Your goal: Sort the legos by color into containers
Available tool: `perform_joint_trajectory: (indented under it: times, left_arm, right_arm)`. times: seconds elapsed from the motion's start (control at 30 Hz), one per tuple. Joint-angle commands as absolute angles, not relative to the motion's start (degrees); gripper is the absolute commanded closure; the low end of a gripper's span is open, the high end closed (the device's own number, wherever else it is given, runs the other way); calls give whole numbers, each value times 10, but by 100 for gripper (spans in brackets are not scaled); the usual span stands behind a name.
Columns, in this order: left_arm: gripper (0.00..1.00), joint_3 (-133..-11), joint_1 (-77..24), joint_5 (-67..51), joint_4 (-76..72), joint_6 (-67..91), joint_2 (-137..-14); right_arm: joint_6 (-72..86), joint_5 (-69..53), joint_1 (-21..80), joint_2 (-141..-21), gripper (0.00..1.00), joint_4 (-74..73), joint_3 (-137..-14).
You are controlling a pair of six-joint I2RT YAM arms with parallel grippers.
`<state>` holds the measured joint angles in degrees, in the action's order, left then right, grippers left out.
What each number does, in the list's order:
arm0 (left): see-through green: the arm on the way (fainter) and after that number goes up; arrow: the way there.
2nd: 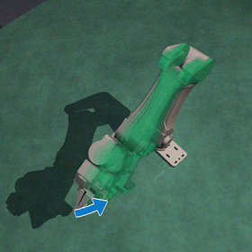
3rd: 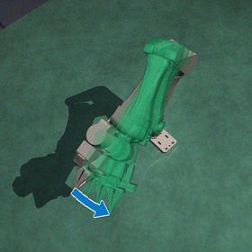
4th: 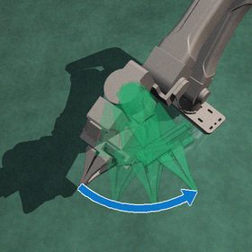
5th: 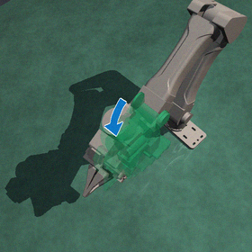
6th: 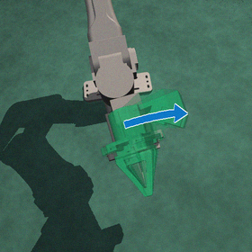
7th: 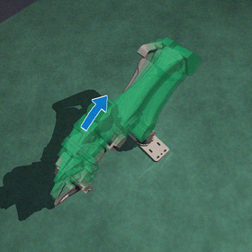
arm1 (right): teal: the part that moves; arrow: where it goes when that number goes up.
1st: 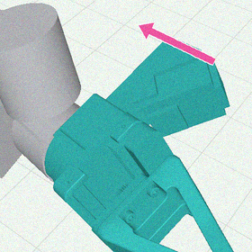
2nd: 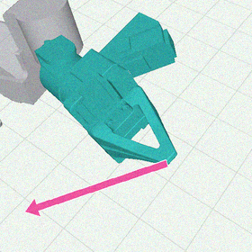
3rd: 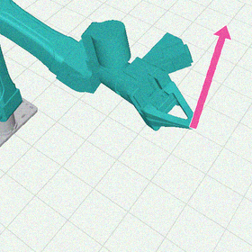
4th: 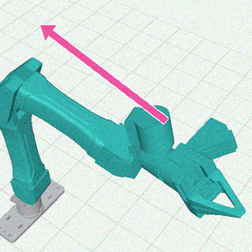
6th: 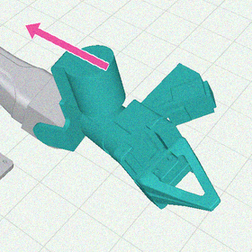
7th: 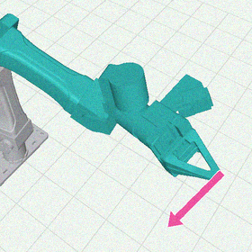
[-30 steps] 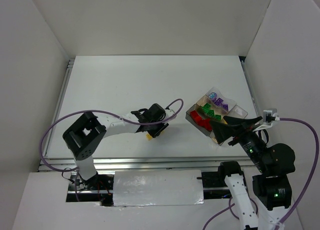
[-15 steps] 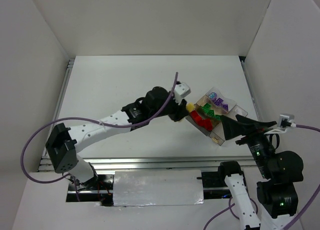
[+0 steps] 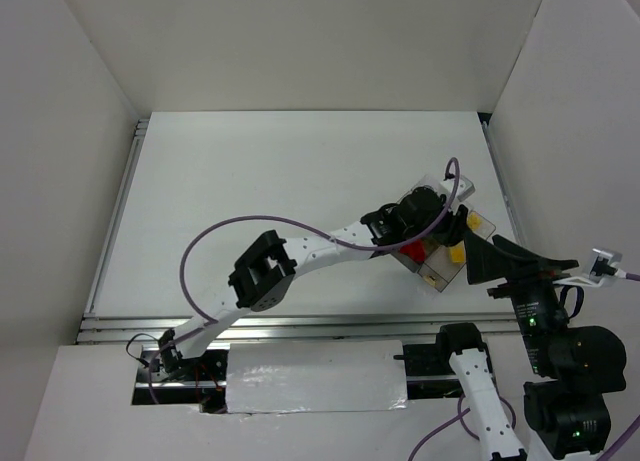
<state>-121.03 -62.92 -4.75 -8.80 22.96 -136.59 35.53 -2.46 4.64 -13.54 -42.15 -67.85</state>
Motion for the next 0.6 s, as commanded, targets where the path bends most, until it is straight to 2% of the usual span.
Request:
perform_joint_trajectory:
  times: [0.0,0.13,0.23,0.33,0.37,0.43,0.47,0.5,0.53,0.57]
  left_arm:
    - [100,-1305,-627,-40,-110,245,-1416]
    - [100,-1278,-627,-25,-138,255,-1418]
    - [96,-1271,-627,-19,-144,260,-1421]
    - [77,-1266,-627,-24,-154,263,-1425]
    - [63,-1265,-627,-25,-155,265,-1426]
    - [49,-1259,-627,-26,-158,265,-1424]
    - [24,-1259,-627,-25,-159,268,-1422]
    - [12,-1253,-627,-25,-160,268,-1415]
    - [1,-1248,-627,-22,-161,266,-1409]
    - [0,-1236,-626,-20,-160,263,-1401]
  right_arm:
    - [353,-33,54,-138,0,-427,-689]
    - [347,-30,62,-136,0,-425,-683]
    - [347,-30,62,-136,0,-422,-676]
    - [346,-33,63,-138,0,-418,-668]
    - [345,-35,65,-140,0,-418,-667]
    - [345,-35,63,-140,0,-417,-664]
    - [345,-35,64,-140,0,-416,-664]
    - [345,-35,64,-141,0,-417,-664]
    - [343,-35,64,-141,0,-416,-665]
    - [341,-34,65,-143,0,-415,-667]
